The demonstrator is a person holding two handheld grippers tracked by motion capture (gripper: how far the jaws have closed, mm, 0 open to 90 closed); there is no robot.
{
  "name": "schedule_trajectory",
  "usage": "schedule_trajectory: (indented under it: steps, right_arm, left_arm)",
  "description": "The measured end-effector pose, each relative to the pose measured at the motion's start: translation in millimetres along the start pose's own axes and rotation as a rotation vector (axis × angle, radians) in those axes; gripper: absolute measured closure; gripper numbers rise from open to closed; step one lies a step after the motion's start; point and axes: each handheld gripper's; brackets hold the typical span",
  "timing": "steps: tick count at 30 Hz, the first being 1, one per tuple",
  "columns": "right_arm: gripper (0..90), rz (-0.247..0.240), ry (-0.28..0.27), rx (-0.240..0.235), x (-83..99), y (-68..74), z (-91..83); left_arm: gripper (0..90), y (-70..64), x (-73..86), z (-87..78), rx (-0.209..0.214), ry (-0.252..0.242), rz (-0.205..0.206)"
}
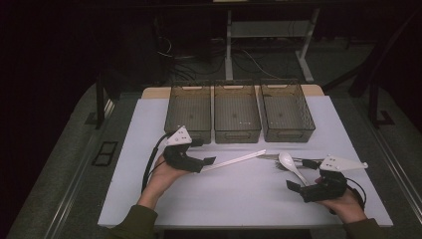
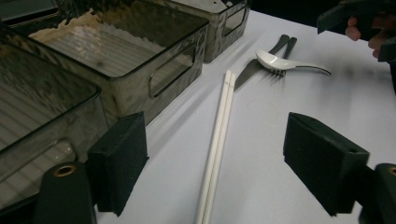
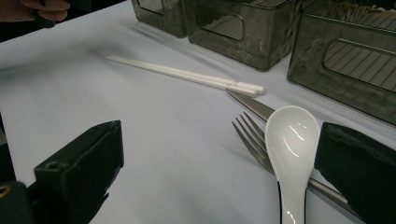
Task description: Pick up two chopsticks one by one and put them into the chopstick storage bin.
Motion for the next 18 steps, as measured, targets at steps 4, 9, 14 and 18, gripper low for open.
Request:
schedule_trajectory:
  steps: [4, 9, 14, 18]
  right_arm:
    - [1.3, 0.001, 0.000, 0.000, -0.2, 0.2, 0.2]
    - [1.3, 0.003, 0.001, 0.000, -0.1, 0.0, 0.3]
    - [1.3, 0.007, 0.004, 0.001, 0.1, -0.5, 0.5]
    - [1.3, 0.011, 0.004, 0.003, 0.4, -0.5, 0.0]
  left_arm:
    - [32.0, 2.0, -7.0, 6.5, 0.012, -0.003, 0.007]
    - [41.2, 4.9, -15.0, 16.4, 0.034, 0.021, 0.013]
    - [50.9, 7.0, -22.1, 28.5, 0.050, 0.038, 0.025]
    - [56.4, 9.1, -28.0, 38.3, 0.064, 0.058, 0.020]
Point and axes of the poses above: each handheld gripper's, and its own axes: z roughly forward along the jaws, x roughly out of its underside, y roughly to its left, and after that the axes turned 15 degrees about y, right-handed
